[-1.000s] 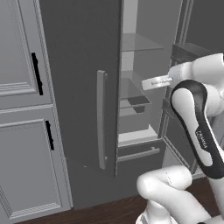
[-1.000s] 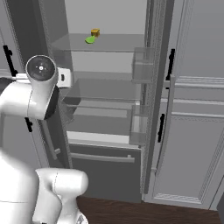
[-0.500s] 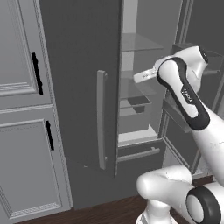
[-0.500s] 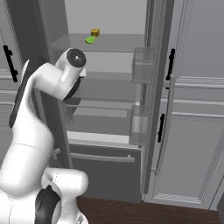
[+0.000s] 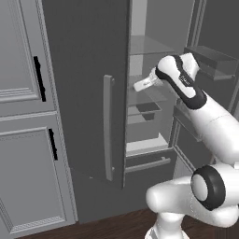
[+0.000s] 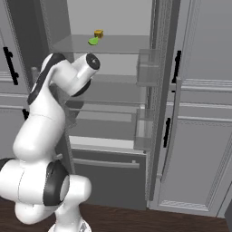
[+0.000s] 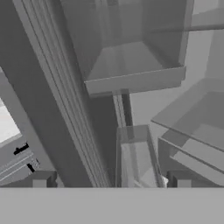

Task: Grab a lemon wedge from the fridge and one ice cube from the ice bowl, and put them in the glass of lemonade.

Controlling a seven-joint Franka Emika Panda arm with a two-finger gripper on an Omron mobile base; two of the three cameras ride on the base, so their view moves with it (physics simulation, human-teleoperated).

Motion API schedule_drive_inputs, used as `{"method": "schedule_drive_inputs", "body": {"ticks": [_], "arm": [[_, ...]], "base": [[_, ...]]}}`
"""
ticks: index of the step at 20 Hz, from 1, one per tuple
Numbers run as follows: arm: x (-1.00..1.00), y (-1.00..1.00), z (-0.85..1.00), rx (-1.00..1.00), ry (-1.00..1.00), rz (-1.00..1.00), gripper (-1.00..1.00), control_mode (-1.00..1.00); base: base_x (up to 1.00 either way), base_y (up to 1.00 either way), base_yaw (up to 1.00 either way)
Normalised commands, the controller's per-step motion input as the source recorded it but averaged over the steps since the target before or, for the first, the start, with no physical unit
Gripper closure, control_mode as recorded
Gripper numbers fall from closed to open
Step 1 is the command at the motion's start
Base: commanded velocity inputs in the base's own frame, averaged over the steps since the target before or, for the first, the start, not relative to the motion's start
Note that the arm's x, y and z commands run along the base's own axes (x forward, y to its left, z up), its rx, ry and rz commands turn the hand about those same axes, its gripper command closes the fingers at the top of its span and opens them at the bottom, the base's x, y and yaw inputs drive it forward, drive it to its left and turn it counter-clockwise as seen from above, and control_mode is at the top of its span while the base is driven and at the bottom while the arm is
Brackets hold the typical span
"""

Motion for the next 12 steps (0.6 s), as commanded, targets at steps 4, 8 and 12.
{"method": "schedule_drive_inputs", "body": {"ticks": [4,8,12], "arm": [[0.34,0.54,-0.32,0.00,0.00,0.23,-1.00,-1.00],[0.32,0.61,-0.20,0.00,0.00,0.18,-1.00,-1.00],[0.05,0.83,-0.02,0.00,0.04,0.15,-1.00,-1.00]], "base": [[0.00,0.00,0.00],[0.00,0.00,0.00],[0.00,0.00,0.00]]}}
